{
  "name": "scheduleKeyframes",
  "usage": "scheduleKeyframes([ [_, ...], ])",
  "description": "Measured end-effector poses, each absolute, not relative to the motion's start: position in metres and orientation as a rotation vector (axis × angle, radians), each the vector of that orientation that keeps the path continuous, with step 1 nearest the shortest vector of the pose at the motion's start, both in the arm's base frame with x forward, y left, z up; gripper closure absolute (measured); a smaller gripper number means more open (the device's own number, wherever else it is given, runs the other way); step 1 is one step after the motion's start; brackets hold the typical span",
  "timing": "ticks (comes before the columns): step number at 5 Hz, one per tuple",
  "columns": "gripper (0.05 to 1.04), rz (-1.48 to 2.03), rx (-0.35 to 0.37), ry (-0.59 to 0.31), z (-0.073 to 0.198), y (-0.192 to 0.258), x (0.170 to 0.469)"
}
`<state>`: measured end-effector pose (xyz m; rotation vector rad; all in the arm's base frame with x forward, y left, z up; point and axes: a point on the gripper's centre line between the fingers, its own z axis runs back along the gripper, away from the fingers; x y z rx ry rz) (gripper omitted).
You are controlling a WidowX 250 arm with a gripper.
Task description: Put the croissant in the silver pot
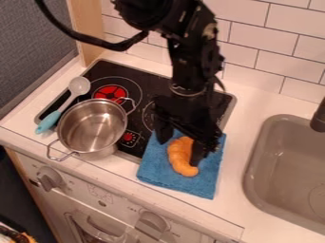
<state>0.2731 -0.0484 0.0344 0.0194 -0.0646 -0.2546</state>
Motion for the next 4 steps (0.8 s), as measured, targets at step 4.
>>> scheduleKeyframes([
  [4,0.437,-0.214,0.025,-0.019,0.0161,-0.0441,0.2787],
])
